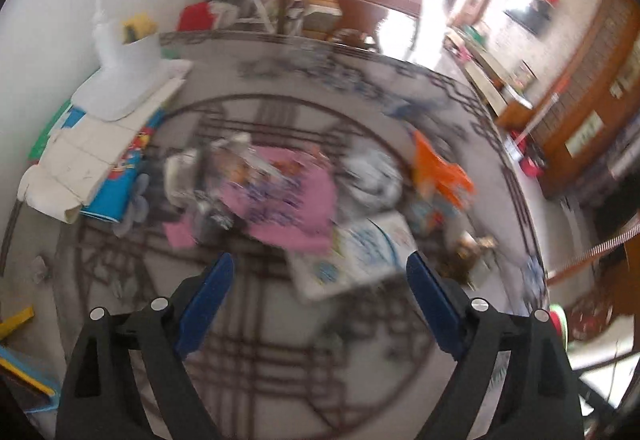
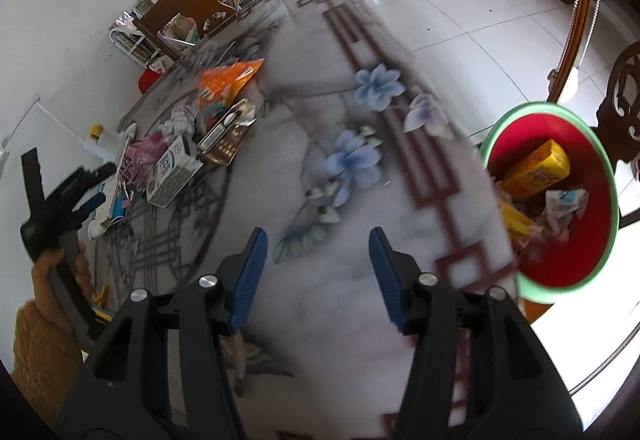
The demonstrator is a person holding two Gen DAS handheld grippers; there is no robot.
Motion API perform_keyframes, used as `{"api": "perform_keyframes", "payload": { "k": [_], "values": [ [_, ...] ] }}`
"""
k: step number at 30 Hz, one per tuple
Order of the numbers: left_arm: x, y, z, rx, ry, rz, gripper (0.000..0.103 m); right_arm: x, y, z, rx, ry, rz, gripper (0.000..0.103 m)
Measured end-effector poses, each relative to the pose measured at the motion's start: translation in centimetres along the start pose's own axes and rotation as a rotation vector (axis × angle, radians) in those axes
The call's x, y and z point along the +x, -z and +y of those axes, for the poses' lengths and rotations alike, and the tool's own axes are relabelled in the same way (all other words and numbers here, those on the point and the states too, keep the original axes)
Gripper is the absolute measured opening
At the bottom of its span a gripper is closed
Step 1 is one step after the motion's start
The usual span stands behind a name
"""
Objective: Collect trash
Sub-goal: 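Return both tools to the table and grasp a pink snack bag with the left tool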
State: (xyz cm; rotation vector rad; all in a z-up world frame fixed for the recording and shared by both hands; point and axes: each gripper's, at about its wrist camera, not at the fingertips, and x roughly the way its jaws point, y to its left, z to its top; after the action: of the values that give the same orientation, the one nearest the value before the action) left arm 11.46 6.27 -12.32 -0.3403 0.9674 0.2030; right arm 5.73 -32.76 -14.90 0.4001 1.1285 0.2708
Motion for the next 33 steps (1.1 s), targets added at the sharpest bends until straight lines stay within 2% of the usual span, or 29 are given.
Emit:
{"api": "perform_keyframes", "payload": {
  "k": [5, 9, 11, 13, 15, 17, 21, 27, 33],
  "values": [
    [2.6, -2.3, 1.0, 0.008, -0.015, 0.025, 0.086, -0.2, 1.4, 1.3, 0.041, 0.024, -0.023, 0.052],
    [5.7, -3.2, 0.8, 0.059, -0.046, 0.083, 0.088, -0.7, 2.2, 1.4, 0.082, 0.06, -0.04, 0.053],
    [7.0, -3.6, 1.0, 0.06, -0.033, 0.114, 0.088, -0.9, 2.6, 1.5, 0.094, 0.075, -0.045, 0.053],
    [7.6, -3.6, 1.2, 0.059, -0.019, 0.13, 0.084, -1.0, 2.8, 1.6, 0.101, 0.091, -0.047, 0.053],
    [7.7, -3.3, 1.6, 0.054, 0.003, 0.132, 0.07, -0.9, 2.9, 2.0, 0.1, 0.099, -0.046, 0.053],
    [7.4, -3.1, 2.0, 0.046, 0.037, 0.131, 0.06, -0.7, 2.8, 2.5, 0.093, 0.103, -0.044, 0.053],
    [5.6, -1.7, 2.7, 0.05, 0.083, 0.103, 0.056, 0.5, 2.3, 4.2, 0.056, 0.093, -0.027, 0.053],
    [1.0, 1.8, 4.2, 0.044, 0.136, 0.062, 0.055, 3.6, 1.2, 7.6, -0.023, 0.056, 0.028, 0.053],
    [-1.9, 5.5, 5.7, 0.05, 0.152, 0.047, 0.055, 6.3, 0.6, 11.4, -0.117, 0.022, 0.09, 0.053]
  ]
}}
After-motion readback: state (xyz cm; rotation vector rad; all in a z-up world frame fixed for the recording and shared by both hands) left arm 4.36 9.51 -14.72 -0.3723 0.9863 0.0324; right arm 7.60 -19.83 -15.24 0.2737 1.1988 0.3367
